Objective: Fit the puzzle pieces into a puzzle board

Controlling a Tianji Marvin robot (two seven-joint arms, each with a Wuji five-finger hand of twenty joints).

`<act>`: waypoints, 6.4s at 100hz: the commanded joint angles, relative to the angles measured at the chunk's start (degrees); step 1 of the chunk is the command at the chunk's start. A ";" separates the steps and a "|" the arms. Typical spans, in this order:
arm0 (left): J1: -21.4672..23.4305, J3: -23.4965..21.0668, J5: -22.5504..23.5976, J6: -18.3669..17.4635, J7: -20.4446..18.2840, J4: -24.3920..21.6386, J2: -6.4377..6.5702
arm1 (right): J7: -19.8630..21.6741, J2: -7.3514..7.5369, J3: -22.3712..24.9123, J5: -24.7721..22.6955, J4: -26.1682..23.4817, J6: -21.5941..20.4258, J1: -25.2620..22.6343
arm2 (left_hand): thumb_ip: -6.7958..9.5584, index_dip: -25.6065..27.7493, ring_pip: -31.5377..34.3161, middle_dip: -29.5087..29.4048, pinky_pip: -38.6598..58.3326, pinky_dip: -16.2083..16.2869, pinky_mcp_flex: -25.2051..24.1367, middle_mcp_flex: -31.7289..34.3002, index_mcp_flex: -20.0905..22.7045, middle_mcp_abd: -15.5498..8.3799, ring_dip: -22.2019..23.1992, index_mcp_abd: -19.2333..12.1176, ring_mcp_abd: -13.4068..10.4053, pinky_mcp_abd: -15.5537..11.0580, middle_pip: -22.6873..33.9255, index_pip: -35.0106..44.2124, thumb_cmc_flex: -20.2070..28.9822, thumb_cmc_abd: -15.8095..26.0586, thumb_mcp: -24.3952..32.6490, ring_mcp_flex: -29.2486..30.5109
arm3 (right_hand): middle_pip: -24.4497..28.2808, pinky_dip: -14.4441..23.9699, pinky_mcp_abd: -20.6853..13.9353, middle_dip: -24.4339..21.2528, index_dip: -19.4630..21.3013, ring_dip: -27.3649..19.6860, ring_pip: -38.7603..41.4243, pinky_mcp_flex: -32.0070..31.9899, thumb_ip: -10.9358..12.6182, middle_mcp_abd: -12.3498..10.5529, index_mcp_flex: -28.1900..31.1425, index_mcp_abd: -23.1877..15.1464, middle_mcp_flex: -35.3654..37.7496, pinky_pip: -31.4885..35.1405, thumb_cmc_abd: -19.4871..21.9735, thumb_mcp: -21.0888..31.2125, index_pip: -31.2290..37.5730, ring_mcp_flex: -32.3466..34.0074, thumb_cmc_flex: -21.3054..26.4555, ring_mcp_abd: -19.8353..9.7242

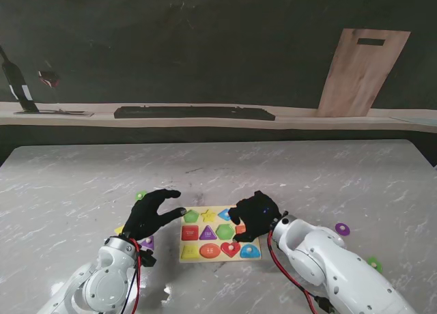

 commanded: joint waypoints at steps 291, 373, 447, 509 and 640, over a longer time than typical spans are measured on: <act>-0.93 1.50 -0.69 1.74 -0.92 0.50 -0.03 | -0.44 2.51 37.11 -13.27 -6.62 -4.38 -31.31 | 2.11 -0.21 -1.41 -0.56 -0.81 0.62 -0.88 0.75 1.37 -0.24 -0.49 -1.50 -1.47 -4.57 -0.81 -1.04 0.43 1.54 -2.33 0.14 | -1.36 -1.36 -4.71 -6.73 -13.98 0.02 -3.81 7.12 -10.05 -6.35 7.42 -13.83 13.32 -5.20 -13.06 19.79 15.61 9.71 16.64 -6.41; -0.75 1.33 -0.81 1.61 -0.85 0.29 -0.05 | -1.80 1.00 32.96 -5.17 -7.03 -0.38 -26.15 | 2.11 -0.17 -1.33 -0.57 -0.78 0.65 -0.85 0.91 1.53 -0.23 -0.47 -1.50 -1.39 -4.60 -0.76 -0.90 0.37 1.45 -2.34 0.25 | -8.15 -3.11 -2.87 -10.84 -20.16 -3.38 -6.46 14.50 -8.31 -0.33 15.41 -3.68 25.62 -2.57 -23.93 26.30 16.35 20.29 16.80 -3.11; -0.50 0.81 -1.54 1.36 -1.38 -0.03 -0.02 | 0.72 -0.11 7.04 8.46 4.71 3.03 -1.68 | 2.11 -0.21 -1.33 -0.58 -0.85 0.61 -0.89 0.92 1.31 -0.33 -0.45 -1.57 -1.38 -4.60 -0.81 -1.10 0.33 1.50 -2.37 0.43 | -7.54 -3.65 -1.29 -10.63 -19.55 -3.67 -5.28 14.39 -7.83 1.09 15.14 -2.34 25.05 -0.63 -23.41 25.49 15.90 20.09 17.99 -1.88; -0.41 0.58 -1.34 1.23 -1.13 -0.07 -0.03 | 0.88 -2.19 -6.87 18.37 11.54 7.37 7.92 | 2.11 -0.19 -1.30 -0.55 -0.86 0.62 -0.83 1.01 1.43 -0.27 -0.40 -1.58 -1.36 -4.59 -0.82 -1.04 0.25 1.48 -2.37 0.44 | -7.38 -4.11 -0.90 -10.67 -19.02 -3.95 -4.88 14.06 -7.62 1.30 15.16 -2.31 24.88 -0.01 -23.32 25.28 15.54 19.92 18.29 -1.53; -0.43 0.69 -1.31 1.18 -1.13 0.09 -0.03 | 1.93 -2.98 -12.41 21.89 14.72 10.99 10.59 | 2.11 -0.17 -1.32 -0.59 -0.87 0.65 -0.81 0.91 1.49 -0.32 -0.44 -1.60 -1.36 -4.58 -0.87 -1.05 0.30 1.55 -2.33 0.39 | -6.37 -4.29 -0.30 -9.97 -18.08 -3.91 -3.81 12.71 -7.39 1.90 14.13 -1.75 23.53 0.94 -21.75 24.69 15.26 18.93 17.94 -0.90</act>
